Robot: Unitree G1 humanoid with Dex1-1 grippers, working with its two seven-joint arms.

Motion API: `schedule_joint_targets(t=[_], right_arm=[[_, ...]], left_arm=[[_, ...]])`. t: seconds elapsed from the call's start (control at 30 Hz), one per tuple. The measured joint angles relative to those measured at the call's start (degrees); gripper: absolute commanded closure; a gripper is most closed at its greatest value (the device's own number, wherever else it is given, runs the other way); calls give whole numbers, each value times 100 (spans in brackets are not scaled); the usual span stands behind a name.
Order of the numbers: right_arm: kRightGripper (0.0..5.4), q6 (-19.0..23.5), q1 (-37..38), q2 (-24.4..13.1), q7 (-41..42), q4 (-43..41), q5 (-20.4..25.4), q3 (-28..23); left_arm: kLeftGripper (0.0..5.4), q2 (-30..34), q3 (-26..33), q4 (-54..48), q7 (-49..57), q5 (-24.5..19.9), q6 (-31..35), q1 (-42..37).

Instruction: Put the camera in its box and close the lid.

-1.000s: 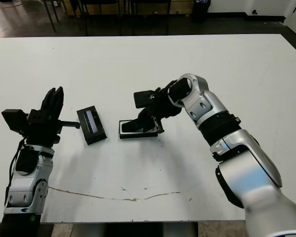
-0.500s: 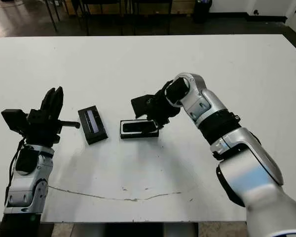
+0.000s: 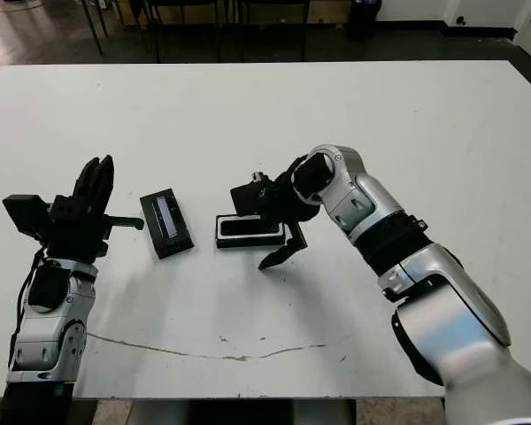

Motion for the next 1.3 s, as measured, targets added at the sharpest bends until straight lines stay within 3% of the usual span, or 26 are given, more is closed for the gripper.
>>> schedule_joint_targets(t=[0.07, 0.17, 0.33, 0.47, 0.6, 0.77, 0.93, 1.03, 1.13, 1.3], right_arm=[[2, 90, 97, -96, -261, -185, 237, -400], [2, 675, 451, -186, -963, -723, 814, -1349], [11, 1254, 1292, -278, -2017, -1861, 1569, -2537], [81, 1505, 2068, -193, -2832, -2851, 1928, -2979], [173, 1462, 2612, 16, -3415, -3338, 2130, -3084], [288, 1181, 2951, 55, -3762, -3437, 2375, -3331], [400, 1085, 3168, -171, -3788, -3420, 2494, -3487], [470, 1100, 3306, -238, -3794, -3522, 2592, -3539], [536, 1166, 3463, -315, -3843, -3719, 2638, -3542], [540, 1382, 3647, -328, -4045, -3987, 2665, -3483]], left_arm=[[540, 0, -2, -13, 10, 14, 1, 3], [540, 4, 8, -39, 11, 15, -1, 14], [540, 35, 6, -119, -52, 14, -24, 72], [540, 108, -60, -404, -139, 64, 58, 245], [540, 302, -143, -839, -172, 219, 460, 358], [540, 1016, -165, -1517, -423, 389, 1680, 322], [530, 1416, -153, -2233, -390, 347, 3454, -141], [477, 1255, -227, -2795, -44, 300, 4696, -293], [407, 968, -386, -3242, 222, 252, 5503, -236], [291, 467, -736, -3524, 567, 262, 6024, 74]])
